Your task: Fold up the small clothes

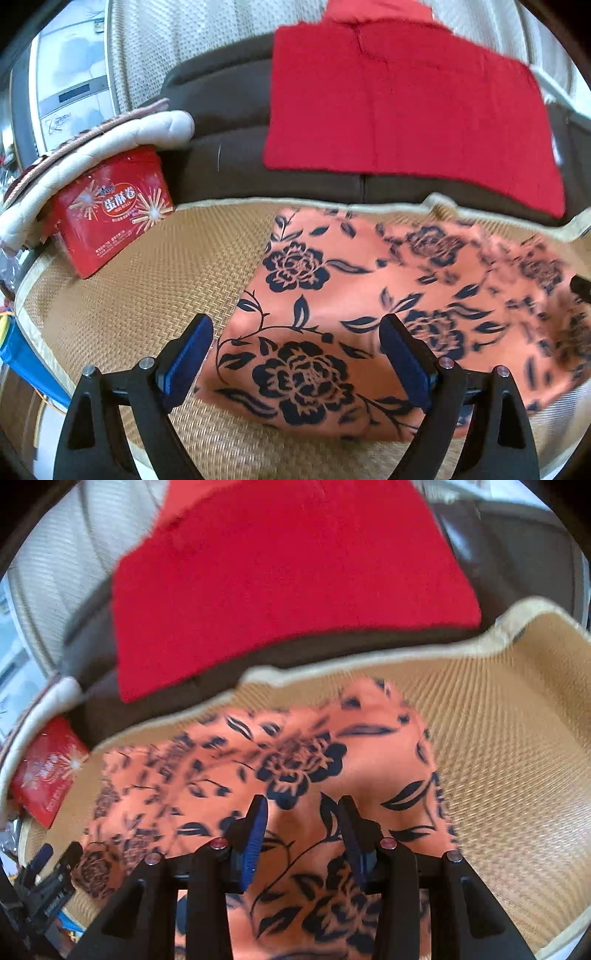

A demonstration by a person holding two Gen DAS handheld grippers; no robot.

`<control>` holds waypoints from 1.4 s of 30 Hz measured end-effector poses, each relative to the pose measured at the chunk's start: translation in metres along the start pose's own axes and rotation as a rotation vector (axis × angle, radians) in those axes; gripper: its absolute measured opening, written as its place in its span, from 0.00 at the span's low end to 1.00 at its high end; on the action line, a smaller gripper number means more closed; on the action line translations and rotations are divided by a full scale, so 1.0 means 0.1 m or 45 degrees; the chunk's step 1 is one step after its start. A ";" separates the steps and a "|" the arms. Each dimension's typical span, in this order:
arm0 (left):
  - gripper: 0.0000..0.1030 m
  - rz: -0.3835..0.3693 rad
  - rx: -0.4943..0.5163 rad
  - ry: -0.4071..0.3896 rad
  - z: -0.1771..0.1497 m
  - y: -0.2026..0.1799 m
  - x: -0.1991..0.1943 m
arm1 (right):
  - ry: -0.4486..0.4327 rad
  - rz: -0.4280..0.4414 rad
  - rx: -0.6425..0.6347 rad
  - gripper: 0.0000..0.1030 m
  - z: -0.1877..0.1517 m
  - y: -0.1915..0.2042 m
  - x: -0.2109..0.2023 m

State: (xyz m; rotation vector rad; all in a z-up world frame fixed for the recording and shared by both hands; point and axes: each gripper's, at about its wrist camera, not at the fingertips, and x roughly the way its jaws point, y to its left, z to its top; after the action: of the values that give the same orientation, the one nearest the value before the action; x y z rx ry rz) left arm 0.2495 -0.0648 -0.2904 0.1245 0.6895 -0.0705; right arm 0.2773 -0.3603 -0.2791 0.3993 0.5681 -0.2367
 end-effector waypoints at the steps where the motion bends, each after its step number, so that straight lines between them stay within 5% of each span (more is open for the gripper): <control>1: 0.89 -0.013 -0.011 -0.014 0.01 0.01 -0.10 | -0.035 0.016 -0.005 0.43 -0.03 0.01 -0.10; 7: 0.89 -0.025 0.020 -0.113 0.16 0.06 -0.66 | -0.200 0.117 -0.008 0.51 -0.19 0.09 -0.63; 13: 0.90 -0.047 -0.005 -0.205 0.27 0.13 -1.18 | -0.248 0.157 -0.027 0.64 -0.40 0.21 -1.06; 22: 0.95 -0.033 -0.034 -0.325 0.33 0.20 -1.75 | -0.281 0.134 -0.091 0.65 -0.59 0.25 -1.53; 42: 0.98 -0.035 -0.051 -0.428 0.36 0.24 -2.09 | -0.379 0.202 -0.137 0.66 -0.51 0.50 -2.04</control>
State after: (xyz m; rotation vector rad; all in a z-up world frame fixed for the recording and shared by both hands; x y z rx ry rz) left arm 0.1133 -0.0409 -0.1272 0.0625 0.3564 -0.1011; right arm 0.1026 -0.2715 -0.1880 0.2965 0.2539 -0.1090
